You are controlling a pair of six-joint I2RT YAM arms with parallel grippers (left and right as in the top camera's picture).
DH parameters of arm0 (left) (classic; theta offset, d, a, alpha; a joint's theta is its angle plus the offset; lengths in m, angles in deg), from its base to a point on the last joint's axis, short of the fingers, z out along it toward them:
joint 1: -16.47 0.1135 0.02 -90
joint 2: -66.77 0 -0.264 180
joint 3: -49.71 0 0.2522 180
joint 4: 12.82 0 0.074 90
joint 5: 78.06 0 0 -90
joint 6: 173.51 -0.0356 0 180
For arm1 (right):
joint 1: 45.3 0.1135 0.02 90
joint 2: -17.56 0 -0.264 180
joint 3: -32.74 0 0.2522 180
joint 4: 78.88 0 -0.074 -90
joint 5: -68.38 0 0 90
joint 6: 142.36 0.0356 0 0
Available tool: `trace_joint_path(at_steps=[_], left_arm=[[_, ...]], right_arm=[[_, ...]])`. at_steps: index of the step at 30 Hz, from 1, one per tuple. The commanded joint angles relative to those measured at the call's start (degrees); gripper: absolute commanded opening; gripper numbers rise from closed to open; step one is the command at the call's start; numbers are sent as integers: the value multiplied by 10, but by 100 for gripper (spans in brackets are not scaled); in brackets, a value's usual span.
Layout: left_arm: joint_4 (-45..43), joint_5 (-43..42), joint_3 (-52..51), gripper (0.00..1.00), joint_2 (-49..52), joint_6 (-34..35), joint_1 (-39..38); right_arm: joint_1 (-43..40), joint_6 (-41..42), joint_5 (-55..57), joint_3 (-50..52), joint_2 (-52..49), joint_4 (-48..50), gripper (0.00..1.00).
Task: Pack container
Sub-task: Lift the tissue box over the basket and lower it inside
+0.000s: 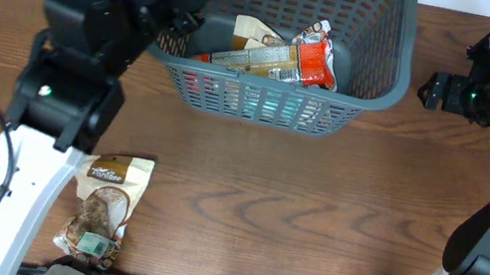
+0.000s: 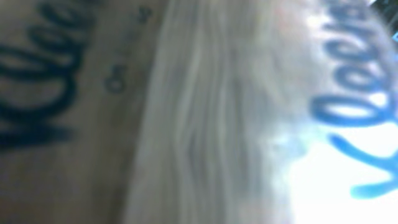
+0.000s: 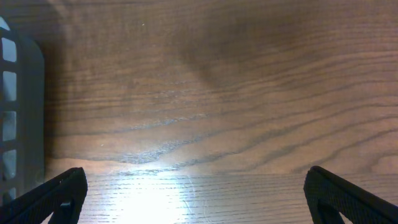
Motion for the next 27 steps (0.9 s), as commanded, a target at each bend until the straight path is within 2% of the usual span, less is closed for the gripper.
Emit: trace_joint_path(at_steps=[1,14,24,27], left_arm=[[-21,-2,25,6,33,-8,-16],[25,-12,100,6,183,2,-37],[193,-12,100,6,285,-15,-37],[220,-12,100,6,303,-21,-37]], right_arm=[[5,-4,-3,3,-3,-2,99],[5,-4,-3,3,-3,-3,99],[6,-4,-10,3,-3,-3,98],[6,-3,-18,3,-3,-5,98]])
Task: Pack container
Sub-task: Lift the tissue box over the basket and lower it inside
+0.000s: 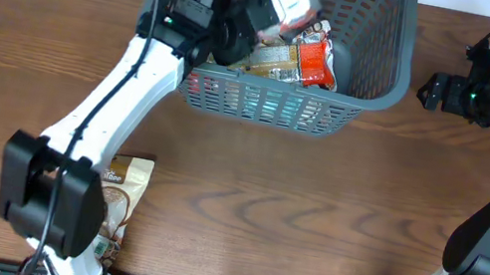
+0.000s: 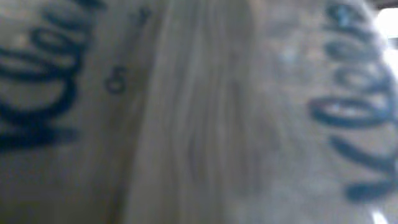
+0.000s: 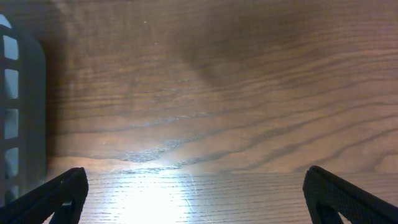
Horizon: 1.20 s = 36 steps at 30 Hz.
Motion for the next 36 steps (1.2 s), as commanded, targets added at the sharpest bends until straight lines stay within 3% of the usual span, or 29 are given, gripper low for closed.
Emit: trace_joint_path(at_steps=[1,2,3,4,7,9,16,28,36], left_arm=[[11,-6,14,8,4,-12,-1],[15,-6,13,28,8,-12,-1],[18,-5,13,43,11,-12,-1],[21,-5,13,53,14,-12,-1],[23,-5,13,70,14,-12,-1],[21,0,13,99,12,-12,-1],[23,26,17,98,-35,-9,-1],[26,103,40,98,-208,-7,9],[143,106,40,98,-287,-4,8]], right_arm=[[6,-4,-14,3,-3,-2,97],[6,-4,-14,3,-3,-3,98],[6,-4,-14,3,-3,-3,98],[6,-4,-14,3,-3,-3,98],[6,-4,-14,3,-3,-5,99],[6,-4,-14,3,-3,-7,99],[6,-5,-13,3,-3,-9,99],[6,-5,-14,3,-3,-7,99],[6,-16,-13,3,-3,-13,99]])
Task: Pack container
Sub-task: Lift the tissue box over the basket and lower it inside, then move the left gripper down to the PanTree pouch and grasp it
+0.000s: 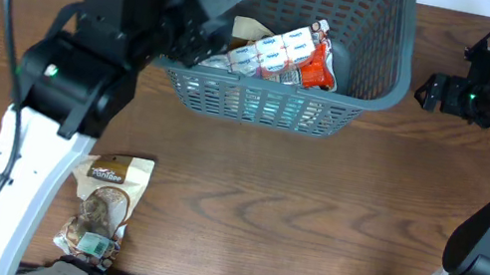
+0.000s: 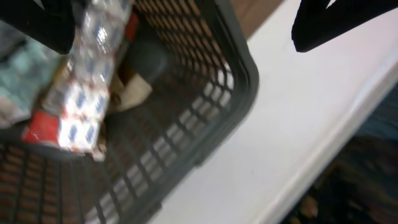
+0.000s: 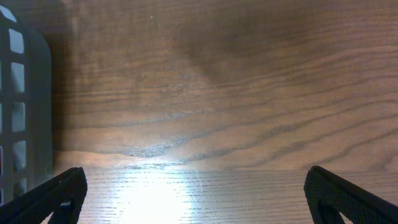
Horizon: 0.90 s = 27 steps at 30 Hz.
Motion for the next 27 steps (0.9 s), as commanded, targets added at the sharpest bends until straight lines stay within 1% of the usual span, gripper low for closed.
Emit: trace_joint_path(at_steps=[1,3,6,8,9,13,17,21,24,25,27], left_arm=[[48,7,1,99,-28,20,3],[91,19,1,98,-49,58,3],[170,64,1,99,-81,106,3],[226,87,1,98,-106,173,3],[259,89,1,98,-120,212,3],[376,89,-1,99,-153,325,10],[460,88,-10,99,-162,392,14],[490,88,-52,99,-168,441,14],[481,88,-112,99,-179,469,14],[472,88,-138,99,-184,481,14],[449,88,-194,99,-195,507,14]], right_arm=[[6,-12,-5,3,-3,-4,99],[6,-16,-5,3,-3,-3,99],[6,-16,-5,3,-3,-3,99],[7,-16,-5,3,-3,-6,99],[7,-16,-5,3,-3,-9,99],[8,-16,-5,3,-3,-21,99],[7,-16,-5,3,-3,-21,99],[8,-16,-5,3,-3,-21,99],[8,-16,-5,3,-3,-21,99],[8,-16,-5,3,-3,-22,98],[8,-16,-5,3,-3,-23,99]])
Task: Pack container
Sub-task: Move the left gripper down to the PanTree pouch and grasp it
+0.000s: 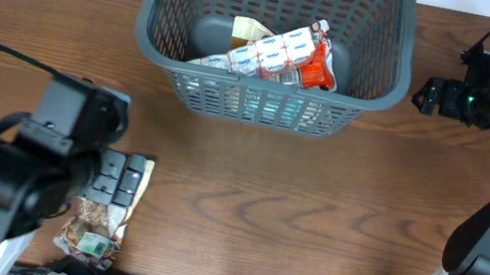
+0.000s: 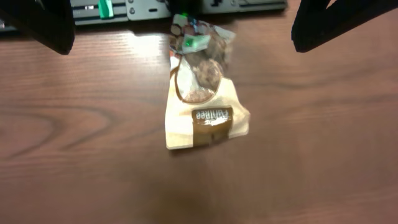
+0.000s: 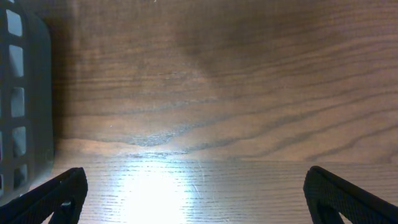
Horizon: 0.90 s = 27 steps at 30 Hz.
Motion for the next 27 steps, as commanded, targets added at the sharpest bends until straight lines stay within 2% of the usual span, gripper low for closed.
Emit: trace_joint_path(at_steps=[1,7,12,16,27], left_arm=[[-25,8,-80,98,-19,78,3],[-120,-38,-214,98,-35,120,3],[-185,-43,-307,99,-34,143,3],[-229,-27,-332,99,-32,193,9],[-257,20,-391,98,-8,193,36]], right_arm=[[7,-5,-4,3,-3,-2,99],[7,-6,-4,3,-3,5,99],[7,-3,-4,3,-3,17,99],[7,-3,-4,3,-3,18,99],[7,-3,-5,3,-3,52,99]])
